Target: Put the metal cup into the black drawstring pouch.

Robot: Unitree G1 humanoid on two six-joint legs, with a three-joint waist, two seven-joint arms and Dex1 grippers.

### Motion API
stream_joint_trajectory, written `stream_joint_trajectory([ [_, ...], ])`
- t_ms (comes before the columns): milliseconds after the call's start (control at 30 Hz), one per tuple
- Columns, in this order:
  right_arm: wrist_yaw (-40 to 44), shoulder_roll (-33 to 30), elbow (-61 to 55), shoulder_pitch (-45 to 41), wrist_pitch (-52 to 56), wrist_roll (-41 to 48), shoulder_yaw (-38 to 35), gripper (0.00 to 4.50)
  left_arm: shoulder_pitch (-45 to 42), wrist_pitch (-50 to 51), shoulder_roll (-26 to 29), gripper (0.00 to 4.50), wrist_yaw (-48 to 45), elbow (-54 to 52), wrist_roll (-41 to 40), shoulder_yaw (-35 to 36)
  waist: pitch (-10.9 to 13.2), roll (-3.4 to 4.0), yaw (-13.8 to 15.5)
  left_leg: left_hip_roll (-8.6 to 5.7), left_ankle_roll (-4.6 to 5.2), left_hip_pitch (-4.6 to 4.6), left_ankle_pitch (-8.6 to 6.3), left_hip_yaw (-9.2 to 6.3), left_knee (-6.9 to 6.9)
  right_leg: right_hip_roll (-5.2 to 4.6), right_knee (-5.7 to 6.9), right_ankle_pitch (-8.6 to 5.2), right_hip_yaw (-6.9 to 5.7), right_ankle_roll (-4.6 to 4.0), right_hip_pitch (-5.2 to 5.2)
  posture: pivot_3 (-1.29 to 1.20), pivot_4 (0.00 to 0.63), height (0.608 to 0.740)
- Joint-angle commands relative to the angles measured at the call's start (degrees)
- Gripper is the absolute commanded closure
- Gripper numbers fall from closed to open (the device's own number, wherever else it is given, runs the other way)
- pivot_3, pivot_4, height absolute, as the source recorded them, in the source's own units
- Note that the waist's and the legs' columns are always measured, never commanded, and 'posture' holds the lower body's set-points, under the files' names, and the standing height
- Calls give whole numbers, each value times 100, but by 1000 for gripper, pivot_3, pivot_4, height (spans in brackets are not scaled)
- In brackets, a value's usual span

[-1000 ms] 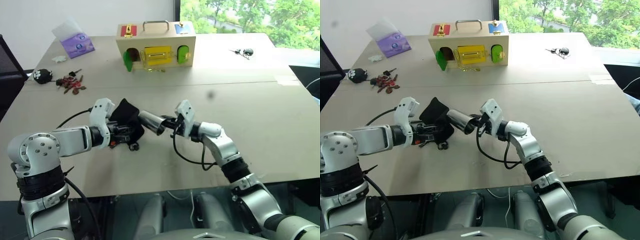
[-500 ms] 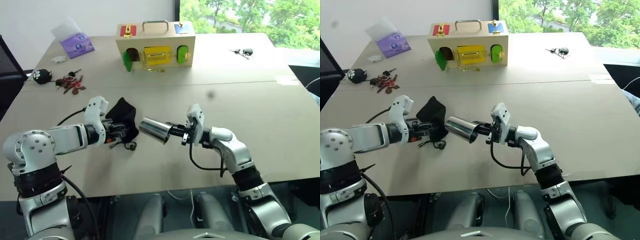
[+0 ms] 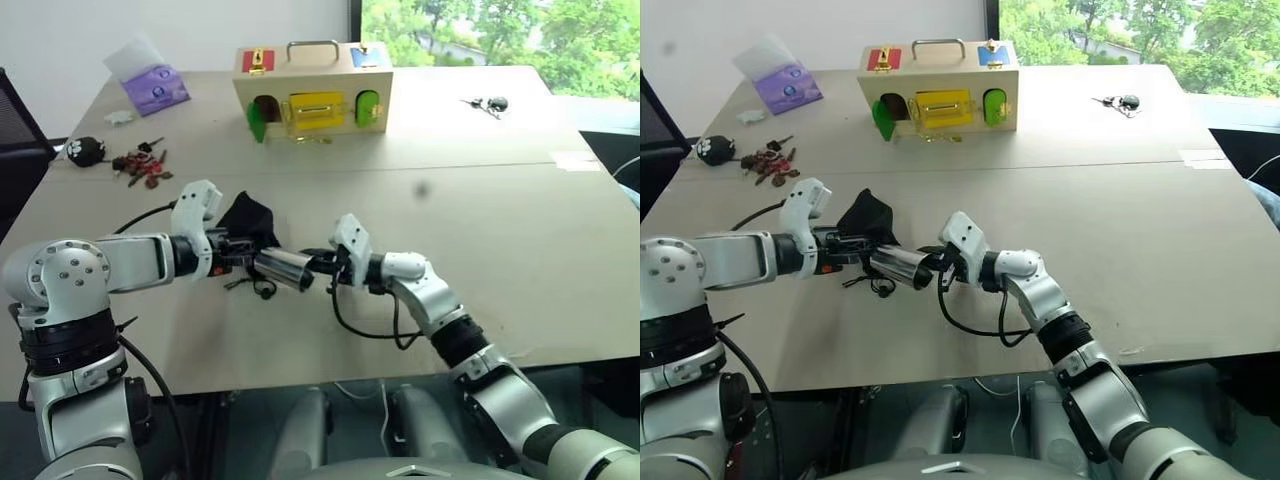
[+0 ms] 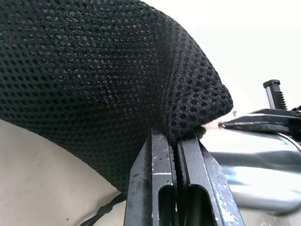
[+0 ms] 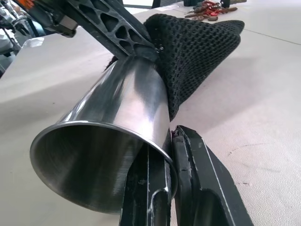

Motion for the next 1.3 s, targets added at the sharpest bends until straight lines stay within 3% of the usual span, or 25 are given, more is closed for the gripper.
stream_joint_trajectory([
  [33,-285,64,129,-137,-252,-163,-114,4434,58,14,87,4500,-173,-247,-246,15,0,0,0,0,0,1,0,0,0,0,1,0,0,0,0,0,150,740],
  [367,-1053,305,971,-659,-724,-722,-104,4434,165,14,55,4500,-111,-676,-403,-58,0,0,-3,-1,-1,6,1,0,0,2,7,0,2,0,2,0,150,740],
  [567,-1336,701,1246,-882,-761,-811,-134,4434,435,14,-458,4500,489,-1333,-1160,220,-1,0,-4,5,-2,3,1,0,0,-6,4,1,3,-1,1,0,150,740],
  [867,-1307,1269,981,-1147,493,505,-966,4434,166,-242,-1817,4500,1895,-1826,-2054,35,-3,-5,32,3,1,-1,0,-8,7,-8,6,1,-3,-1,5,0,150,740],
  [967,-1537,1277,932,-1329,925,977,-1363,4434,124,-498,-1997,4500,2220,-1779,-2387,-219,-3,-5,13,3,3,-2,-1,-8,7,-8,7,1,-3,-1,4,0,150,740],
  [1100,-2072,821,1093,-1412,-160,-134,-711,4434,67,-885,-2029,4500,2486,-1678,-2677,-543,-3,-5,-5,0,6,1,-3,0,5,2,8,2,3,-2,2,0,150,740],
  [1300,-1879,270,1053,-1298,-1483,-1188,-70,4434,-249,-1392,-2170,4500,2194,-1472,-2345,-972,-3,-5,61,-8,-1,-8,1,15,8,1,-1,1,-5,-1,3,0,150,740],
])
